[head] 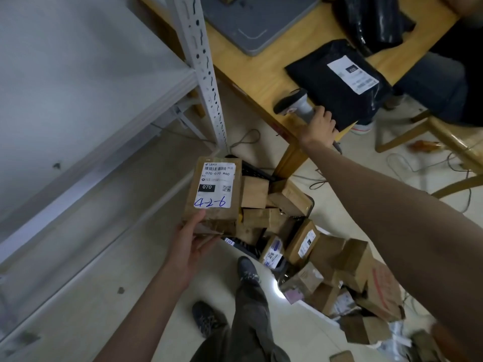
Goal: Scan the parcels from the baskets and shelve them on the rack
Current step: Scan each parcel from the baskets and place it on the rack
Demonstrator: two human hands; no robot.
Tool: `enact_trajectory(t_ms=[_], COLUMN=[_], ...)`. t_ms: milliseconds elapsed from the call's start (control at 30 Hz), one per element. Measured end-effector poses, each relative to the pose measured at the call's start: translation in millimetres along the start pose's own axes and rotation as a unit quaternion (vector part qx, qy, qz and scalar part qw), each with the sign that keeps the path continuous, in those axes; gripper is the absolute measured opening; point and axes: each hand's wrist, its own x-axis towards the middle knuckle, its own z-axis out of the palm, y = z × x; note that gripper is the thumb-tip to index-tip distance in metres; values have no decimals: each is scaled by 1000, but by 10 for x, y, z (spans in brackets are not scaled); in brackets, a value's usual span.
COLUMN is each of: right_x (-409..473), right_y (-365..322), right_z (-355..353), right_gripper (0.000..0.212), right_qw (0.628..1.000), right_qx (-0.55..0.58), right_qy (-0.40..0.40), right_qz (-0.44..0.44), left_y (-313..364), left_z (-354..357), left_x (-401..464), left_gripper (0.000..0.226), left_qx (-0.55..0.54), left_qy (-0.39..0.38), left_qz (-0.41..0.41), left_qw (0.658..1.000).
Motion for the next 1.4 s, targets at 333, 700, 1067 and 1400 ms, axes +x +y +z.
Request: enact_trajectory(t_ms=[333,700,1067,1400], right_x=[-242,-1873,-3212,-3878], right_y=[-107,-162,-345,-459], right_z=[-204,-967,-1337,-1375], right_gripper=[35,51,43,12], right_qw=[995,875,839,813], right_qx=[95,374,320,309], right_qy=[12,-305,-437,-475], right_qz=[20,32,-59,-137], left_y=[123,197,40,-59], left_z=[-107,-494,-1213,-1450], left_x=[-65,-547,-1116,-1251], left_gripper=[50,32,62,69], left_qx=[-16,-65,-120,-232], left_qy=[-7,-38,4,24], left_qz=[21,52,107,150], left_qw=[1000,996,987,961])
